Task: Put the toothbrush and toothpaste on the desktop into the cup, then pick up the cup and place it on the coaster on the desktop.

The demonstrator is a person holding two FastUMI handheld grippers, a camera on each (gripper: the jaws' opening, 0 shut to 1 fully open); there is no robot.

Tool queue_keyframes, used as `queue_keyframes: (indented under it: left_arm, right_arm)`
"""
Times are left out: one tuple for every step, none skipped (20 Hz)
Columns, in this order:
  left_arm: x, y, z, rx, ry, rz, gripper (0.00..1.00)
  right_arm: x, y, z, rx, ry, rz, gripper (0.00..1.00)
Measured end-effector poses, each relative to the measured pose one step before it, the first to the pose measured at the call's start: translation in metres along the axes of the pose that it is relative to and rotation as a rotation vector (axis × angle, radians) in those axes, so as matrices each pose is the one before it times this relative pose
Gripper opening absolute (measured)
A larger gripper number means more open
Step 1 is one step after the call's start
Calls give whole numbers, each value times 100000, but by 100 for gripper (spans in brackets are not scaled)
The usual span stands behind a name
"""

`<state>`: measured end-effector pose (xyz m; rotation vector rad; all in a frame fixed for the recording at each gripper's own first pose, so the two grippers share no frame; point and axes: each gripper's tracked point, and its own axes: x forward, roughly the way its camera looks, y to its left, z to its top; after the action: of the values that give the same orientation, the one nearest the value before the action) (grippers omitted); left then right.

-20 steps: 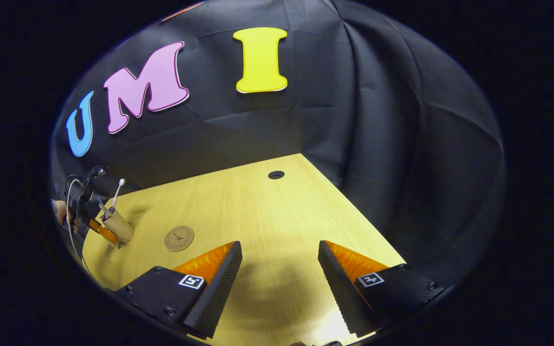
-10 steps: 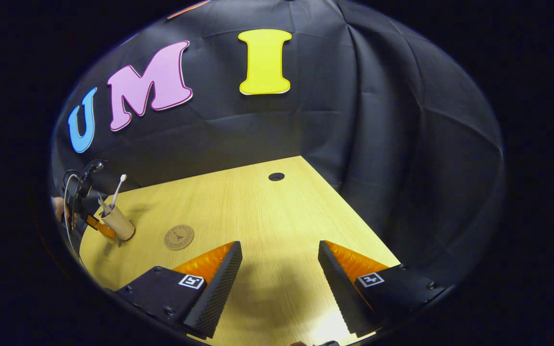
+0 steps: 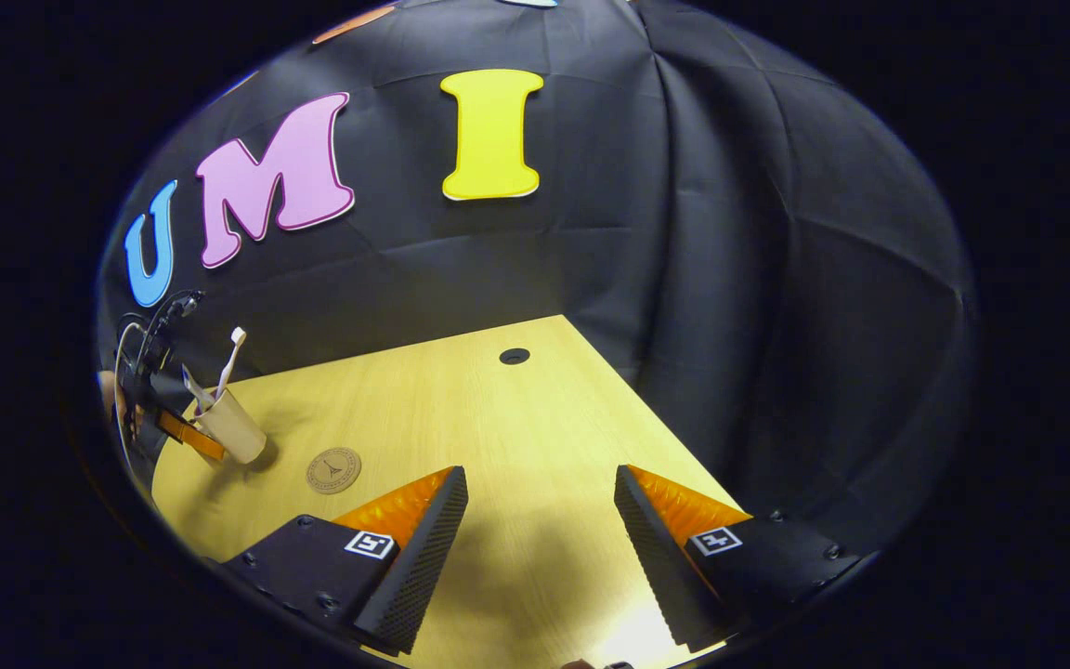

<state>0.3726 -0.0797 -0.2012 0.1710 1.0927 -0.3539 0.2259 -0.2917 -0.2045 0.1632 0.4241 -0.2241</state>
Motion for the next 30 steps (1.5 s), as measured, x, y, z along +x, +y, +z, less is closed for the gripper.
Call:
queue_keyframes:
  left_arm:
    - [84, -867, 382, 1014, -98, -732, 22]
    - [200, -1079, 404, 1314, 1, -1354, 22]
    - [372, -1061, 420, 1145, 176, -1942, 22]
    - [404, -1013, 542, 875, 170, -1907, 22]
    - [441, -971, 548, 1603, 76, -1297, 22]
    - [359, -1074, 344, 2562, 162, -375, 22]
    - [398, -740, 456, 2491, 240, -219, 22]
    - [470, -575, 428, 1799, 9, -610, 22]
    - [305, -605, 342, 1417, 304, -753, 22]
    - [124, -461, 282, 1167, 258, -315, 22]
    - [119, -358, 252, 1203, 413, -150, 22]
    - [305, -436, 341, 1034, 316, -98, 22]
    - [369, -249, 156, 668, 378, -215, 22]
    - [295, -104, 92, 442, 428, -178, 22]
    - [327, -107, 24, 329, 478, -261, 22]
    - [274, 83, -128, 65, 688, 438, 22]
    - [183, -219, -228, -88, 915, 896, 22]
    - [62, -30, -178, -212, 728, 570, 22]
    - [219, -105, -198, -182, 956, 90, 23]
    - [136, -67, -43, 88, 717, -171, 23]
    - [279, 33, -85, 476, 418, 123, 23]
    - [241, 80, -30, 842, 408, 701, 27]
    - [129, 89, -80, 332, 560, 773, 23]
    - [8, -65, 61, -23, 392, 598, 23]
    - [13, 15, -59, 355, 230, 446, 24]
    - [-105, 10, -96, -192, 698, 425, 20]
    - [-79, 44, 136, -436, -194, 104, 27]
    - [-229, 127, -29, -624, -558, 695, 32]
    - [-326, -30, 85, -700, -1113, 287, 30]
    - [-572, -41, 41, -298, -1303, 203, 30]
  right_arm:
    - [-231, -304, -23, 803, 219, -287, 98]
    - [-159, -410, 6, 436, -328, -495, 98]
    - [-240, -418, 142, 196, -516, -1008, 98]
    - [-123, -507, -108, 256, -55, -830, 98]
    - [-130, -492, -106, 358, 113, -864, 98]
    - [-263, -509, -84, 487, 84, -947, 98]
    - [-161, -467, -56, 715, -4, -820, 98]
    - [-94, -395, 16, 825, -194, -686, 98]
    - [-132, -491, -7, 651, -295, -826, 98]
    - [-116, -548, 4, 374, -231, -784, 98]
    - [-122, -473, -119, 32, -18, -880, 98]
    - [-125, -557, 7, -175, -14, -880, 98]
    - [-158, -488, -70, 134, -69, -707, 98]
    - [19, -97, -30, 607, 193, -535, 98]
    - [9, -201, -131, 911, 472, -491, 98]
    - [-107, -626, -271, 922, 428, -653, 98]
    - [-167, -487, -123, 840, 435, -769, 98]
    - [-72, -344, -234, 636, 210, -483, 98]
    - [-28, -290, -19, 77, -76, -507, 98]
    - [-29, -191, -68, -230, 75, -515, 98]
    - [-223, -281, -132, -38, -62, -191, 98]
    - [-13, 105, -302, 226, 284, 116, 98]
    - [-22, 129, -199, 280, 342, 378, 98]
    - [33, 166, -191, -81, 211, 357, 98]
    - [27, 78, -84, -329, 76, 35, 98]
    - [-113, 190, -9, -160, -203, 345, 98]
    - [-122, 134, 102, -34, -301, 373, 98]
    - [-103, 240, 66, -56, -319, 501, 98]
    - [-4, 164, 128, -260, -250, 509, 98]
    - [-95, 204, 80, -201, -296, 308, 98]
